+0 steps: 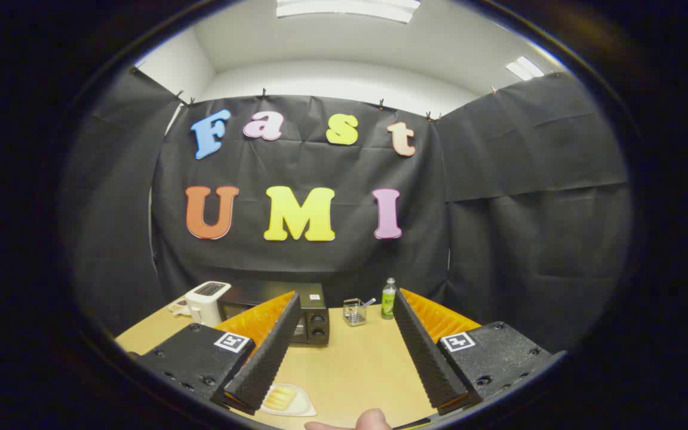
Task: Open the toaster oven, put the food inside, and close the toaster oven door.
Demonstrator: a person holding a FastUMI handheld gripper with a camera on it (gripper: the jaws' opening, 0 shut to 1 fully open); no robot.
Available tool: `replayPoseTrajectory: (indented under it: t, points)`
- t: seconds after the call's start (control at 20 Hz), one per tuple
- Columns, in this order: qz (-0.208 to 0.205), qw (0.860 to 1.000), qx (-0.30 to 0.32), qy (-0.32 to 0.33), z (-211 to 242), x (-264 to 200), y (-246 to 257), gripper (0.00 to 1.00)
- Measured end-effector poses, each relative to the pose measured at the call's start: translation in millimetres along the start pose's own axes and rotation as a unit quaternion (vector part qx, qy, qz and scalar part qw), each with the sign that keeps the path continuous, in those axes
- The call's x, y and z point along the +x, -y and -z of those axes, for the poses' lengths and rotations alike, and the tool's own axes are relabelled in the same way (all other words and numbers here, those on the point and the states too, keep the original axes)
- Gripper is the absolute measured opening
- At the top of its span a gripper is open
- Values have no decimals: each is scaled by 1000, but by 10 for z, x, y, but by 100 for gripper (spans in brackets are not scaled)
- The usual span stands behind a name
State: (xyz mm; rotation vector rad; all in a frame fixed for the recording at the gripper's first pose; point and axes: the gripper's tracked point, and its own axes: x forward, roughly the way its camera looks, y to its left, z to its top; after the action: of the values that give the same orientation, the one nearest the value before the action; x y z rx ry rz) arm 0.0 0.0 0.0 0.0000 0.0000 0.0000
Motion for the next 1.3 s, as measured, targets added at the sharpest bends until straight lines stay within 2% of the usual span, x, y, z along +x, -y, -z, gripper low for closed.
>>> replayPoseTrajectory:
  t: [1.05,1.3]
  points:
    - [-29,1000,8,-9,101,134,-261,100]
    - [-64,998,18,2,149,433,-601,100]
